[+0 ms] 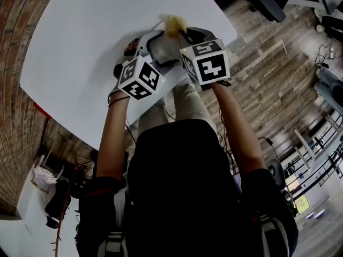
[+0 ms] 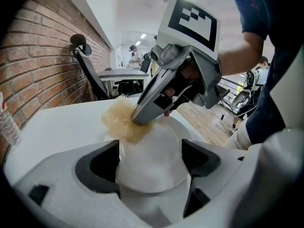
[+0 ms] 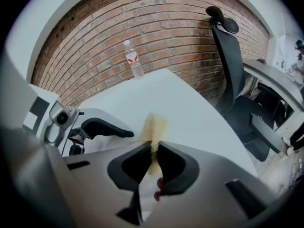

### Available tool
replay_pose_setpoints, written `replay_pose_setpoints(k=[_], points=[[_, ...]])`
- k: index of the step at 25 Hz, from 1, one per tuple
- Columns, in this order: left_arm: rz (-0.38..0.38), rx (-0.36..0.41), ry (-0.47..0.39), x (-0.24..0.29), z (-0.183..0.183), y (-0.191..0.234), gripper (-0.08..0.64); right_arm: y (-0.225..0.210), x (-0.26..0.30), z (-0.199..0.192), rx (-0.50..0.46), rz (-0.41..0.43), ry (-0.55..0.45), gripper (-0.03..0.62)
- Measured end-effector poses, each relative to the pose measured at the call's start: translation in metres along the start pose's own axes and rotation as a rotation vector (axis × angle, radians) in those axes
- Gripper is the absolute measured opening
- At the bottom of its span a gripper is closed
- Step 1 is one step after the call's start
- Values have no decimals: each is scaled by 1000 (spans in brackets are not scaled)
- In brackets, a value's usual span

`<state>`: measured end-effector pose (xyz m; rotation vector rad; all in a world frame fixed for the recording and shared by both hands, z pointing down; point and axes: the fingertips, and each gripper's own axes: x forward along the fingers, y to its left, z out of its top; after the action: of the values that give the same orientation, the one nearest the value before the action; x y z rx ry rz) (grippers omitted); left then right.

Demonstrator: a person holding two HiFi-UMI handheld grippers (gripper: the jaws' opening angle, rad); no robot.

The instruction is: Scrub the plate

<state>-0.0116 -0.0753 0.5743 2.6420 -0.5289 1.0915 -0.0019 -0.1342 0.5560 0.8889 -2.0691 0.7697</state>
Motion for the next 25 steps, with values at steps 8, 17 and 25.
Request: replay_pose_setpoints(k=[8, 17, 25], points=[[0, 1, -3, -1, -2, 1, 393, -6, -5, -1, 4, -14, 0, 43], [-1, -1, -2, -1, -2, 1, 392, -14, -10, -7, -4, -32, 6, 43], [-2, 0, -5, -1, -2, 1, 393, -21, -16, -10, 7, -44, 6, 43]])
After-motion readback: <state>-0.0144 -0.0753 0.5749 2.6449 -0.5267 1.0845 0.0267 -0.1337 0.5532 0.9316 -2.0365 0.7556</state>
